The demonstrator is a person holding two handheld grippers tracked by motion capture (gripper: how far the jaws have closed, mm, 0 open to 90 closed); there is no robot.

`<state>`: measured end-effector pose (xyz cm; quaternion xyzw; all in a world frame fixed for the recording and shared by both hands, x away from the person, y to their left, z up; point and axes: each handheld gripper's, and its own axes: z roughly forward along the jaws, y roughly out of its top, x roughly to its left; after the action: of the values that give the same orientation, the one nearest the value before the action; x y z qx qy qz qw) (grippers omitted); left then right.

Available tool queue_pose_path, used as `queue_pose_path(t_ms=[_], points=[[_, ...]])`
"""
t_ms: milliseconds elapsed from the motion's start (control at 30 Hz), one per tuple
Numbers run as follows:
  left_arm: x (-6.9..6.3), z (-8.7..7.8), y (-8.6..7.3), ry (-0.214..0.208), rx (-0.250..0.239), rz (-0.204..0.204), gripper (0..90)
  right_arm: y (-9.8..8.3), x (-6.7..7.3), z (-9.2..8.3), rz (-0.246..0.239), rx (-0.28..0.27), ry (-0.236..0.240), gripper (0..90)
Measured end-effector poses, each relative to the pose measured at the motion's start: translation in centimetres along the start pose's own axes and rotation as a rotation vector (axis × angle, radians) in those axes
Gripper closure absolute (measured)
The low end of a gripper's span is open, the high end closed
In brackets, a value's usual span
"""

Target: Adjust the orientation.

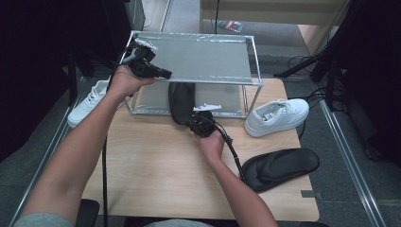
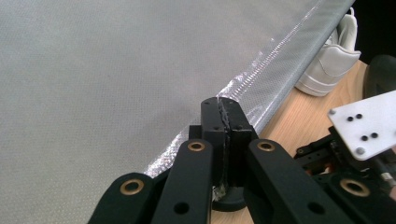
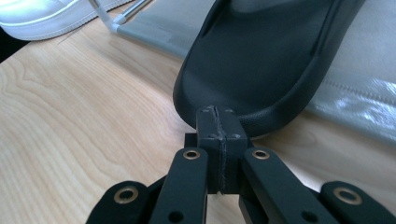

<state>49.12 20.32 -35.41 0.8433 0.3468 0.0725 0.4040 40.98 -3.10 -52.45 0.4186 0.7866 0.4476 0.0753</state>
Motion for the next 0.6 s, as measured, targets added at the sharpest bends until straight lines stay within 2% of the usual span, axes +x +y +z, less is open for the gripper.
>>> queue_pose_path(t_ms=[167, 400, 500, 600], points=[[0.0, 0.0, 0.0, -0.002, -0.002, -0.003, 90.0, 0.7, 0.1, 1.0, 0.01, 0.002, -0.002, 90.0], [0.2, 0.0, -0.1, -0.011, -0.008, -0.012, 90.0, 1.3, -0.1, 2.6, 0.036, -0.02, 0.026, 90.0], [0.1, 0.0, -0.1, -0.008, -0.008, -0.012, 90.0, 1.7, 0.0, 2.9, 0.024, -0.011, 0.018, 90.0], [0.2, 0.0, -0.2, -0.013, -0.021, -0.012, 90.0, 2.1, -0.1, 3.3, -0.008, -0.007, 0.005, 90.0]])
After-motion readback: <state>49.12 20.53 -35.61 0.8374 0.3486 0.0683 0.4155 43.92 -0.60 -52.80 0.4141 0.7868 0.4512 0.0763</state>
